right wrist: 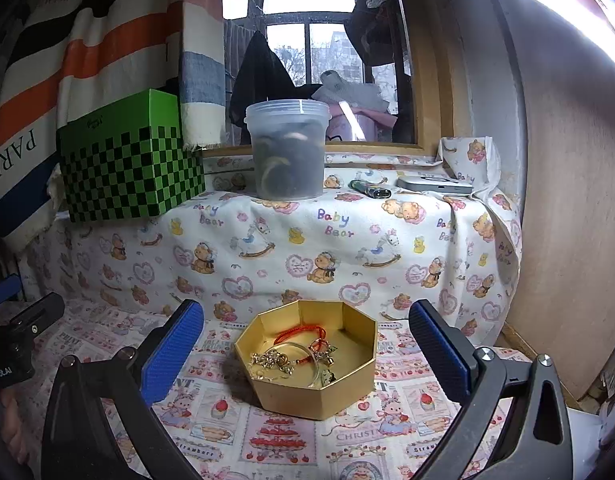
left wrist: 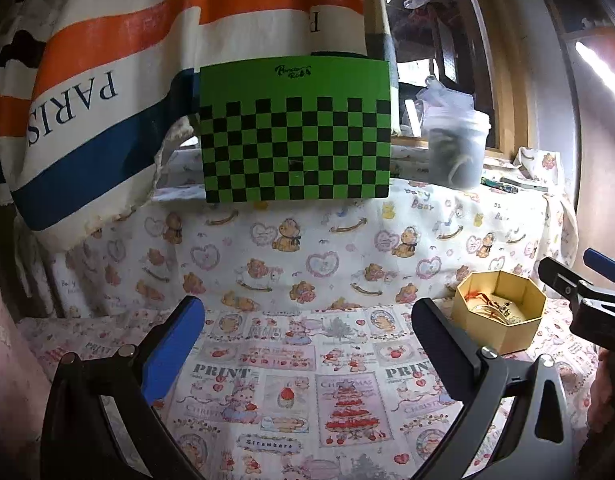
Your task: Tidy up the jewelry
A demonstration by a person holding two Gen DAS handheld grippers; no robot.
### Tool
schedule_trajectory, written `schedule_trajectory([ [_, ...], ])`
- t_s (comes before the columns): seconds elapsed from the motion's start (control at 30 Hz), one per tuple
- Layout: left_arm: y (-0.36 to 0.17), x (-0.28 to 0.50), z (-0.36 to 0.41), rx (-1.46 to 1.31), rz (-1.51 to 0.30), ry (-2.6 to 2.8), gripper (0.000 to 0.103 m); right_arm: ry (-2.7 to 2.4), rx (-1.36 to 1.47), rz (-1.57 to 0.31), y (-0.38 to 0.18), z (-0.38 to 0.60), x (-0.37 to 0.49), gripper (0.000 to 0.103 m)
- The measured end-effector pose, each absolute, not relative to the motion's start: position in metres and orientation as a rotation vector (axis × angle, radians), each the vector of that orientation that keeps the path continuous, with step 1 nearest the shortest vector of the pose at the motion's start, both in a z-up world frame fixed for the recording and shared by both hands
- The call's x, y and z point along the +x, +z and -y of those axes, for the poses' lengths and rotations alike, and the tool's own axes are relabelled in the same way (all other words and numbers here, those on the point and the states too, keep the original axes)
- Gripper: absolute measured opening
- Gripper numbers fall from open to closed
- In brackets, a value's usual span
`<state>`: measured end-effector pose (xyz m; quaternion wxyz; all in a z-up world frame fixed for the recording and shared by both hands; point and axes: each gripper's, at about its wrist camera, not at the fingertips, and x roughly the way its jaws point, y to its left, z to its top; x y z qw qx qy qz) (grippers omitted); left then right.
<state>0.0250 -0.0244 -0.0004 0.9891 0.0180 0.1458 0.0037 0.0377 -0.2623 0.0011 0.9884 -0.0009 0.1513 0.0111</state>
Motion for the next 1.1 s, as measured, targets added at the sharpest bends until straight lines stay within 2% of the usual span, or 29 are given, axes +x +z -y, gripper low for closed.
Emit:
schedule_trajectory([
  [1.1, -0.0001, 0.0247, 0.0255, 0.049, -0.286, 0.055, 0.103, 0.034, -0.034, -0.294, 0.0009, 0.2576, 0.0356, 0.103],
])
